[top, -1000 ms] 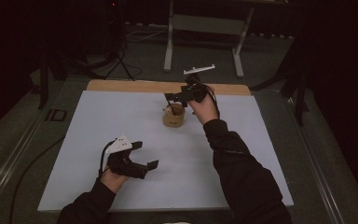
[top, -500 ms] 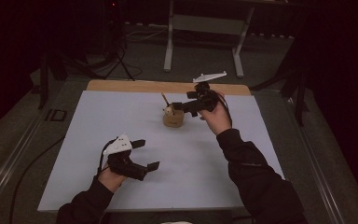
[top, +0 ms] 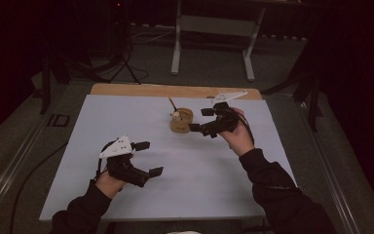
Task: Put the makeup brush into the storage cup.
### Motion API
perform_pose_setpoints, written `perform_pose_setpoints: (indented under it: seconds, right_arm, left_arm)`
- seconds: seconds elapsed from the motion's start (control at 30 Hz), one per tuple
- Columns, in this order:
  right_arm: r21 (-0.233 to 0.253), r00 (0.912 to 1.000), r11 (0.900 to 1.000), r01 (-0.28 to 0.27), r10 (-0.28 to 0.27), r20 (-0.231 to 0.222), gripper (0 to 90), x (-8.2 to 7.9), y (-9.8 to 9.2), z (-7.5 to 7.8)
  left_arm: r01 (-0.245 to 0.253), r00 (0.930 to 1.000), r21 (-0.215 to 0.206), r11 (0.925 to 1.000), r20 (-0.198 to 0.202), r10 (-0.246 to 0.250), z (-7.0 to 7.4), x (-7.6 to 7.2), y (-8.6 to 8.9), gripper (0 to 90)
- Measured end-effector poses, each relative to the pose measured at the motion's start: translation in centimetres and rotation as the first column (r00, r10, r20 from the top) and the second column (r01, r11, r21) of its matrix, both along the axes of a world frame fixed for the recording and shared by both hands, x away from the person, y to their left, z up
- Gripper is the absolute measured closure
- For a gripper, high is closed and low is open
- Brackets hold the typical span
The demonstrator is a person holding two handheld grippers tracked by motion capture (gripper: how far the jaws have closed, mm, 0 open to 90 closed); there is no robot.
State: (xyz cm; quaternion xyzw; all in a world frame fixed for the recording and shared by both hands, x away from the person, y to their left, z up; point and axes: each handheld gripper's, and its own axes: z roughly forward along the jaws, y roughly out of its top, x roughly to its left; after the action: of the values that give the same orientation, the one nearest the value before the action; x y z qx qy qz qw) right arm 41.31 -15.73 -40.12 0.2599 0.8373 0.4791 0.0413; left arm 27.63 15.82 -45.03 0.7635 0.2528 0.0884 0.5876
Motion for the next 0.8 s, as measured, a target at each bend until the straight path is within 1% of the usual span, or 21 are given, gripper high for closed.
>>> perform_pose_setpoints:
  seconds: [0.07,0.1,0.13,0.2,0.23,0.33,0.37,0.4,0.43,0.47,0.5,0.57,0.63,0.8]
  right_arm:
    - [-0.012,0.9999,1.000,-0.007,0.008,0.010,11.2,-0.7,-0.3,-0.2]
    - [-0.008,0.9999,1.000,-0.014,0.014,0.002,11.2,-0.9,-0.5,-0.4]
    - [-0.010,0.9999,1.000,-0.009,0.009,-0.004,11.2,-1.2,-0.6,-0.6]
    - [-0.016,0.9999,1.000,-0.011,0.011,-0.002,11.2,-1.7,-1.0,-0.9]
    - [-0.013,0.9999,1.000,-0.011,0.011,-0.006,11.2,-1.9,-1.3,-1.0]
    - [-0.003,0.9997,1.000,-0.025,0.025,0.003,11.2,-2.8,-1.9,-1.4]
    - [0.002,0.9995,1.000,-0.028,0.028,0.017,11.2,-3.1,-2.3,-1.6]
    - [0.002,0.9995,1.000,-0.028,0.028,0.017,11.2,-3.1,-2.3,-1.6]
    - [0.006,0.9994,0.999,-0.031,0.031,0.013,11.2,-3.3,-2.4,-1.7]
    - [0.019,0.9991,0.999,-0.041,0.041,0.011,11.2,-3.9,-2.9,-2.1]
    - [0.019,0.9988,0.999,-0.048,0.047,0.012,11.2,-4.1,-3.1,-2.2]
    - [0.022,0.9984,0.998,-0.055,0.055,0.010,11.2,-4.5,-3.4,-2.5]
    - [0.015,0.9977,0.998,-0.067,0.067,0.014,11.2,-4.9,-3.6,-2.8]
    - [0.023,0.9959,0.996,-0.090,0.090,0.008,11.2,-5.7,-4.1,-3.6]
  left_arm:
    - [0.006,1.0000,-0.002,1.0000,0.003,-0.006,0.1,-0.1,0.2,0.4]
    - [0.006,1.0000,0.000,1.0000,0.006,-0.006,0.1,-0.1,0.3,0.4]
    - [0.011,0.9998,0.010,0.9999,0.017,-0.012,0.1,-0.3,0.7,0.4]
    - [0.011,0.9998,0.015,0.9998,0.019,-0.011,0.1,-0.4,0.9,0.4]
    - [0.012,0.9998,0.024,0.9996,0.017,-0.012,0.1,-0.5,1.2,0.4]
    - [0.012,0.9997,0.026,0.9996,0.022,-0.013,0.1,-0.8,1.9,0.4]
    - [0.012,0.9997,0.026,0.9996,0.022,-0.013,0.1,-0.8,1.9,0.4]
    - [0.011,0.9996,0.028,0.9995,0.024,-0.012,0.1,-0.8,2.1,0.4]
    - [0.004,0.9997,0.019,0.9998,0.024,-0.005,0.0,-0.9,2.4,0.4]
    - [0.003,0.9998,0.015,0.9999,0.018,-0.003,-0.1,-0.9,2.6,0.4]
    - [-0.001,0.9998,0.011,0.9999,0.021,0.000,-0.2,-1.1,2.9,0.4]
    - [-0.004,0.9997,0.018,0.9998,0.023,0.004,-0.3,-1.2,3.1,0.3]
    - [-0.008,0.9994,0.019,0.9998,0.034,0.007,-0.4,-1.2,3.4,0.3]
    - [-0.003,0.9997,0.015,0.9999,0.024,0.002,-0.7,-1.4,3.9,0.4]
